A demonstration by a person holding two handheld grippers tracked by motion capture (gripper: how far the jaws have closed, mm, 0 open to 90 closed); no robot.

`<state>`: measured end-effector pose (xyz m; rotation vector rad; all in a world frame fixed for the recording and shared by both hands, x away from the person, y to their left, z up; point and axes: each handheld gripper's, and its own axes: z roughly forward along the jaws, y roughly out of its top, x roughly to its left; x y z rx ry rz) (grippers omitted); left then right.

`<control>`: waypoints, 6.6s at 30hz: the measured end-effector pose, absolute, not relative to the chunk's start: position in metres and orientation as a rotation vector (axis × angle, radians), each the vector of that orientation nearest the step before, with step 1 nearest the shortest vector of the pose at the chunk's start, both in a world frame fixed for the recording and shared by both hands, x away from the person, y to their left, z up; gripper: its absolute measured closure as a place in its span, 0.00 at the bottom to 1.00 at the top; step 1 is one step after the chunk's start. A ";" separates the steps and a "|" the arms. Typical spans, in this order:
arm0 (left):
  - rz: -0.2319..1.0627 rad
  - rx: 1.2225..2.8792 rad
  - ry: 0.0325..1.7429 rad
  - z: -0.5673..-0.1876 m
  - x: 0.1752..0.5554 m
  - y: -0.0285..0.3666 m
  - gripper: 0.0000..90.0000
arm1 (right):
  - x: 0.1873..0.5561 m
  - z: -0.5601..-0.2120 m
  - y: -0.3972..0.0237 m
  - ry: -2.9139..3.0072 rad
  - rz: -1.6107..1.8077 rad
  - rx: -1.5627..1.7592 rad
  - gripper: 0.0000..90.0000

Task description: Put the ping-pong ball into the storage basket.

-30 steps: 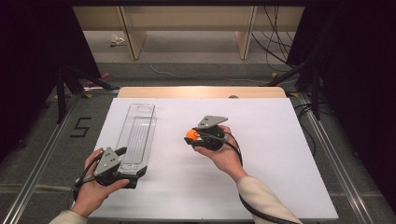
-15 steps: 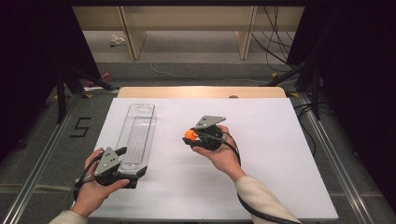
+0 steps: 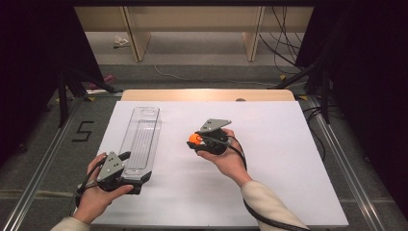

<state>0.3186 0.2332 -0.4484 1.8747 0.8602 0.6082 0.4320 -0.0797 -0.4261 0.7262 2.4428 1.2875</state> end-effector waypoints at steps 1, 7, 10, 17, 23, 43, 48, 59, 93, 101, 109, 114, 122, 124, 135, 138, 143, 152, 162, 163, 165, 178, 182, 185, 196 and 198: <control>0.608 1.874 0.860 -0.448 0.319 0.233 0.01 | 0.432 -0.426 -0.079 2.444 1.288 0.726 0.57; 0.608 1.875 0.859 -0.448 0.319 0.233 0.01 | 0.433 -0.426 -0.078 2.444 1.286 0.725 0.57; 0.609 1.873 0.859 -0.448 0.319 0.233 0.01 | 0.433 -0.427 -0.077 2.445 1.288 0.724 0.57; 0.609 1.872 0.858 -0.449 0.319 0.233 0.01 | 0.433 -0.426 -0.074 2.447 1.289 0.720 0.57; 0.609 1.872 0.859 -0.448 0.318 0.233 0.01 | 0.433 -0.426 -0.072 2.450 1.293 0.716 0.57; 0.605 1.871 0.859 -0.448 0.318 0.233 0.01 | 0.434 -0.426 -0.062 2.460 1.296 0.708 0.57; 0.605 1.871 0.858 -0.448 0.318 0.233 0.01 | 0.435 -0.425 -0.061 2.458 1.300 0.708 0.57; 0.601 1.870 0.860 -0.448 0.318 0.233 0.01 | 0.437 -0.423 -0.057 2.460 1.304 0.705 0.57; 0.602 1.871 0.854 -0.447 0.318 0.233 0.01 | 0.442 -0.420 -0.040 2.468 1.313 0.687 0.57; 0.602 1.872 0.854 -0.448 0.318 0.232 0.01 | 0.443 -0.418 -0.038 2.465 1.315 0.685 0.57; 0.602 1.873 0.853 -0.448 0.318 0.232 0.01 | 0.444 -0.418 -0.036 2.467 1.315 0.686 0.57; 0.603 1.871 0.855 -0.447 0.318 0.232 0.01 | 0.445 -0.417 -0.034 2.467 1.316 0.683 0.57; 0.602 1.872 0.854 -0.448 0.318 0.232 0.01 | 0.445 -0.416 -0.030 2.467 1.321 0.681 0.57; 0.603 1.871 0.854 -0.447 0.318 0.232 0.01 | 0.446 -0.416 -0.029 2.470 1.320 0.679 0.57; 0.603 1.870 0.854 -0.447 0.318 0.232 0.01 | 0.447 -0.415 -0.024 2.474 1.319 0.673 0.57; 0.603 1.871 0.854 -0.447 0.318 0.232 0.01 | 0.447 -0.415 -0.023 2.475 1.320 0.673 0.57; 0.601 1.873 0.853 -0.447 0.318 0.232 0.01 | 0.447 -0.414 -0.021 2.477 1.319 0.671 0.57; 0.600 1.872 0.850 -0.448 0.318 0.231 0.01 | 0.448 -0.415 -0.018 2.480 1.317 0.674 0.57; 0.599 1.871 0.852 -0.448 0.318 0.232 0.01 | 0.450 -0.413 -0.014 2.481 1.319 0.668 0.57; 0.597 1.872 0.852 -0.447 0.318 0.232 0.01 | 0.450 -0.413 -0.013 2.482 1.322 0.671 0.57; 0.600 1.867 0.852 -0.447 0.318 0.232 0.01 | 0.451 -0.414 -0.012 2.484 1.320 0.670 0.57; 0.600 1.869 0.849 -0.447 0.318 0.231 0.01 | 0.452 -0.414 -0.006 2.485 1.324 0.664 0.57; 0.598 1.871 0.851 -0.447 0.318 0.232 0.01 | 0.453 -0.414 -0.004 2.484 1.326 0.666 0.57; 0.599 1.870 0.849 -0.447 0.318 0.231 0.01 | 0.453 -0.413 -0.002 2.485 1.326 0.661 0.57; 0.600 1.870 0.852 -0.447 0.318 0.232 0.01 | 0.455 -0.413 0.003 2.484 1.329 0.658 0.57; 0.599 1.871 0.851 -0.447 0.318 0.232 0.01 | 0.455 -0.412 0.003 2.487 1.328 0.657 0.57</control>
